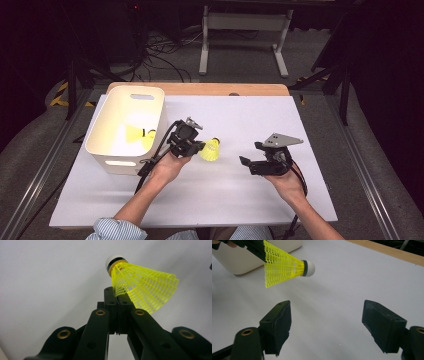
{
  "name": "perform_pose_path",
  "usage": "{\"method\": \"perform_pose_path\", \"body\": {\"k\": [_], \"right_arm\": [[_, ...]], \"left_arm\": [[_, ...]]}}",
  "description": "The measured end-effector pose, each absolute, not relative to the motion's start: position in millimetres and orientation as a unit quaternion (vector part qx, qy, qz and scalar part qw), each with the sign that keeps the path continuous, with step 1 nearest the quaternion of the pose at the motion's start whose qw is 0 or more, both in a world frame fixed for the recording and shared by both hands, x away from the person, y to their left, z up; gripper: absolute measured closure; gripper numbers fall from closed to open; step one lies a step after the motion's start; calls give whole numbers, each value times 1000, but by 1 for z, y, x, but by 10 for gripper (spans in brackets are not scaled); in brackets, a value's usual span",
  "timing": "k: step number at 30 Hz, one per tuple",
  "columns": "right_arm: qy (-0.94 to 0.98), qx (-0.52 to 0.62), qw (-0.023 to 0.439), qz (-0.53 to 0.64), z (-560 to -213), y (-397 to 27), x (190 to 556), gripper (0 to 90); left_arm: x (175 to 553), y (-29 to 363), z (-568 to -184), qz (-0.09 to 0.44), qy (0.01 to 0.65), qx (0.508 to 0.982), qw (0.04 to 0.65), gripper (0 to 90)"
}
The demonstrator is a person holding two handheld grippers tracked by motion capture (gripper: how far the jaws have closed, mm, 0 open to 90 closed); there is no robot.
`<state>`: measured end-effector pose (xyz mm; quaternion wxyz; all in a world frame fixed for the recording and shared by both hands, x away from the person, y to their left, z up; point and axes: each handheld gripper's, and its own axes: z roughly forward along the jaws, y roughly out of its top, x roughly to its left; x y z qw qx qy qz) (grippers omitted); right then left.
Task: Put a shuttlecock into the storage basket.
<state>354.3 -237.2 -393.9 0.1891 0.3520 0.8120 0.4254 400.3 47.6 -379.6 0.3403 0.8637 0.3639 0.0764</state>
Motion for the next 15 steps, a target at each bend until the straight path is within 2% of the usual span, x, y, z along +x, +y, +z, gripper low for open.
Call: {"method": "perform_pose_path", "body": {"k": [15], "right_arm": [[799,354,211,439,-400,-258,341,177]], "left_arm": [[399,51,-371,73,366,860,347,893]]}}
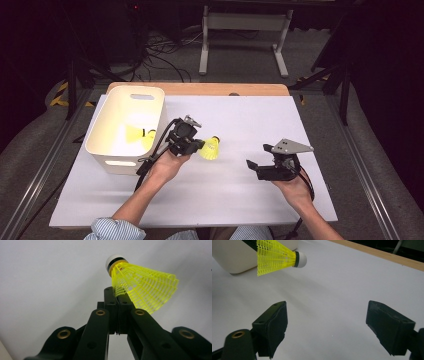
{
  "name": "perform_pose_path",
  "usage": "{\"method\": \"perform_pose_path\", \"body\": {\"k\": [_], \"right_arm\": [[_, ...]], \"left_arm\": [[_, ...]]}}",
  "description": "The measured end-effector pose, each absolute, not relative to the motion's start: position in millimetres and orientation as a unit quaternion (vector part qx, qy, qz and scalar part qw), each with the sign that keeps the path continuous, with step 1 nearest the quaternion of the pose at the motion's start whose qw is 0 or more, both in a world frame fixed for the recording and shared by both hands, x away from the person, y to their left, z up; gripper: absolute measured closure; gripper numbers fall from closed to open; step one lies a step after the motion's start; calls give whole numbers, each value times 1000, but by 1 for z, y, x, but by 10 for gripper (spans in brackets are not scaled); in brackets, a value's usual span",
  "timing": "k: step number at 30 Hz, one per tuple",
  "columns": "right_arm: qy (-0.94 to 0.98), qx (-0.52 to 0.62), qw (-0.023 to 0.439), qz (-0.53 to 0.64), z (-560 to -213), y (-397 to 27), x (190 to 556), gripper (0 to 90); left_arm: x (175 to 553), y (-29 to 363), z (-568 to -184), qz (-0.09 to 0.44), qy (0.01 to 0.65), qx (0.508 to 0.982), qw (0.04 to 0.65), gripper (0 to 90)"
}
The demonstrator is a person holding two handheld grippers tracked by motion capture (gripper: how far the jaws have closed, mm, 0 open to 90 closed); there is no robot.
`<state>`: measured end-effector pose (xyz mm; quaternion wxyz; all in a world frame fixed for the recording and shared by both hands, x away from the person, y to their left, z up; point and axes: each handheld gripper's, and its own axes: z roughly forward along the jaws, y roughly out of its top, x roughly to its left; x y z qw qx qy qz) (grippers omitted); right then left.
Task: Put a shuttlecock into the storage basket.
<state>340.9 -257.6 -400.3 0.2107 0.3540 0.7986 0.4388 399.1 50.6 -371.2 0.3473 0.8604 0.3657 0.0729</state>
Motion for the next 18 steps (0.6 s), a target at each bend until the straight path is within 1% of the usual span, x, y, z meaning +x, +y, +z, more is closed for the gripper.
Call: {"method": "perform_pose_path", "body": {"k": [18], "right_arm": [[780,362,228,456,-408,-279,327,151]], "left_arm": [[397,60,-361,70,371,853,360,893]]}}
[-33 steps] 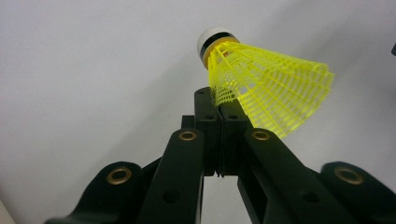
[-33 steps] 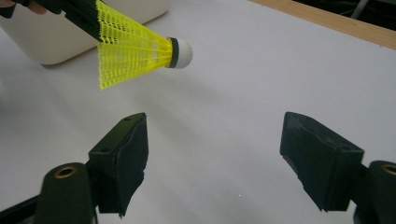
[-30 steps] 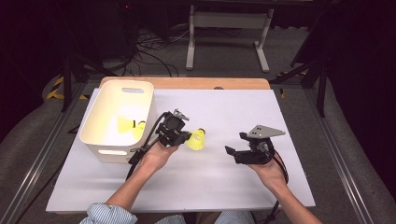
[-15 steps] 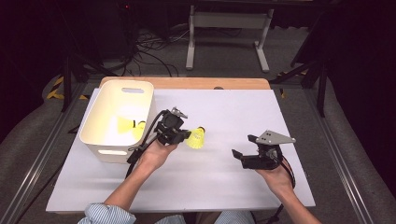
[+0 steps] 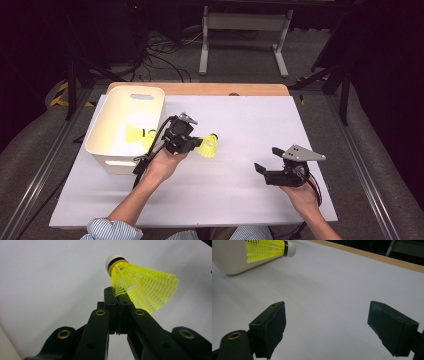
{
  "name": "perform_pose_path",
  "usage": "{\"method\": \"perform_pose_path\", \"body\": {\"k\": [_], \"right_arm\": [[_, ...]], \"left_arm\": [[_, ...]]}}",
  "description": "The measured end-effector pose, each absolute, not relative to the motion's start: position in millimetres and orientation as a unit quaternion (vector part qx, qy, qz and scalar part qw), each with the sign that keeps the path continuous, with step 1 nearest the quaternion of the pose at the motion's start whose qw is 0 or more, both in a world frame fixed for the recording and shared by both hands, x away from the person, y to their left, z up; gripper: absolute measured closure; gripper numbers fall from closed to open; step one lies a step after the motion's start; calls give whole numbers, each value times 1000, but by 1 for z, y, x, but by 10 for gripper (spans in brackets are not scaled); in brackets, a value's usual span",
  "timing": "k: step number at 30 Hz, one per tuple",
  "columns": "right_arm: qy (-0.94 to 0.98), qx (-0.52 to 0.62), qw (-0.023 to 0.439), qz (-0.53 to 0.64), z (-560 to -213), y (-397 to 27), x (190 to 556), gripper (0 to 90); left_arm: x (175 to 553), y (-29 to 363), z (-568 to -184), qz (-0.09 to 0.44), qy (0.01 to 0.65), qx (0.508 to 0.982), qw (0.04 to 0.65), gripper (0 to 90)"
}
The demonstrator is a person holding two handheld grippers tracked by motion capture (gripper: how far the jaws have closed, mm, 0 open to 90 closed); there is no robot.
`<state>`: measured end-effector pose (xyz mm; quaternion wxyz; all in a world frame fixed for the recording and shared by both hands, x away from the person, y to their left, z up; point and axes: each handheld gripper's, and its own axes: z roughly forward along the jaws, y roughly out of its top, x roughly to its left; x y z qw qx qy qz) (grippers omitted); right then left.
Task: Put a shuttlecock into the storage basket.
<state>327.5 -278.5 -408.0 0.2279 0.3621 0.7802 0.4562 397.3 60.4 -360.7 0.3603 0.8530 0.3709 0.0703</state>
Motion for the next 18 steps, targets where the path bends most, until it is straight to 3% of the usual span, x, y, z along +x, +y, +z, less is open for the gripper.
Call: {"method": "perform_pose_path", "body": {"k": [18], "right_arm": [[756,377,251,472,-425,-302,313,118]], "left_arm": [[397,68,-350,72,376,850,363,893]]}}
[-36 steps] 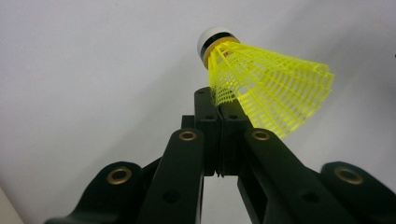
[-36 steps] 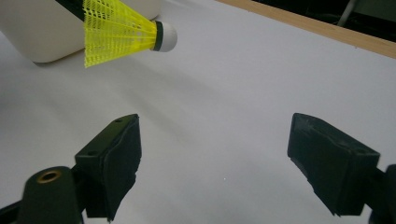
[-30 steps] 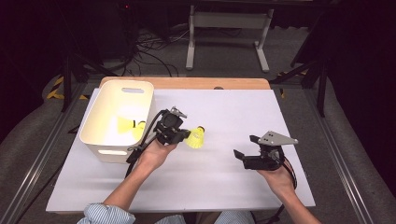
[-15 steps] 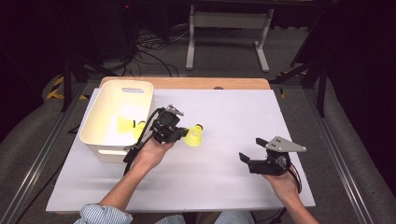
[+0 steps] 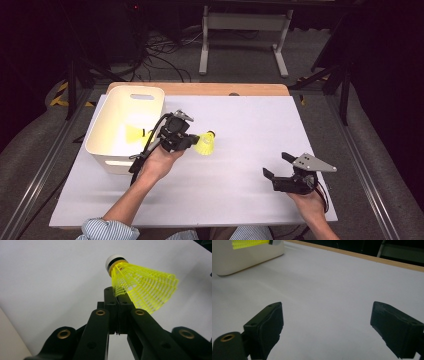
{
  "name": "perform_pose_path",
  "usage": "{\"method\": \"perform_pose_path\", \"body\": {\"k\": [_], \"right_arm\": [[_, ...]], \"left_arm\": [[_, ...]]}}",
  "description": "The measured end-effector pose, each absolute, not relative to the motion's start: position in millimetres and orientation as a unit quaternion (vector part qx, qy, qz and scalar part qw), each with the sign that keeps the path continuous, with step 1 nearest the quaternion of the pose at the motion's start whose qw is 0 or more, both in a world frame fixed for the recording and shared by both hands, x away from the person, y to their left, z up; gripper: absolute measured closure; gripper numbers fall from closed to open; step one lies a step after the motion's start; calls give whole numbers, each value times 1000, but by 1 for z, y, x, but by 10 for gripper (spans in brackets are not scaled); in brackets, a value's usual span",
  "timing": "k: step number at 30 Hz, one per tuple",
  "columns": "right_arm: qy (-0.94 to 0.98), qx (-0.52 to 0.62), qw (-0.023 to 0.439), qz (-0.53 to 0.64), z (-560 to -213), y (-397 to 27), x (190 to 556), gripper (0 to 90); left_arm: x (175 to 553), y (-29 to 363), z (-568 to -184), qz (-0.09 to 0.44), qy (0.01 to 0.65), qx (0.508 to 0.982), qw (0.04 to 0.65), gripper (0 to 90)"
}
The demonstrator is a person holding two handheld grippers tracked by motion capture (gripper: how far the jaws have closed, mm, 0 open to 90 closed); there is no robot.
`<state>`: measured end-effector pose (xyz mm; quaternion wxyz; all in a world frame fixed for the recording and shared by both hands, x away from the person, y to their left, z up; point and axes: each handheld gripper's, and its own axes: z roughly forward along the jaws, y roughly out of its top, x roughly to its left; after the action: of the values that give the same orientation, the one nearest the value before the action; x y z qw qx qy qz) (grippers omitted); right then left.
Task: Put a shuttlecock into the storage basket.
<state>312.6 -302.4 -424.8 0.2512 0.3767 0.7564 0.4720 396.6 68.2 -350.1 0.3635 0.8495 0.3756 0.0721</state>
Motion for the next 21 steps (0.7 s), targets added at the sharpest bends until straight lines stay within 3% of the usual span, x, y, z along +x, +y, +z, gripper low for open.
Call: {"method": "perform_pose_path", "body": {"k": [21], "right_arm": [[733,403,258,484,-443,-321,302,99]], "left_arm": [[397,78,-335,78,379,843,373,893]]}}
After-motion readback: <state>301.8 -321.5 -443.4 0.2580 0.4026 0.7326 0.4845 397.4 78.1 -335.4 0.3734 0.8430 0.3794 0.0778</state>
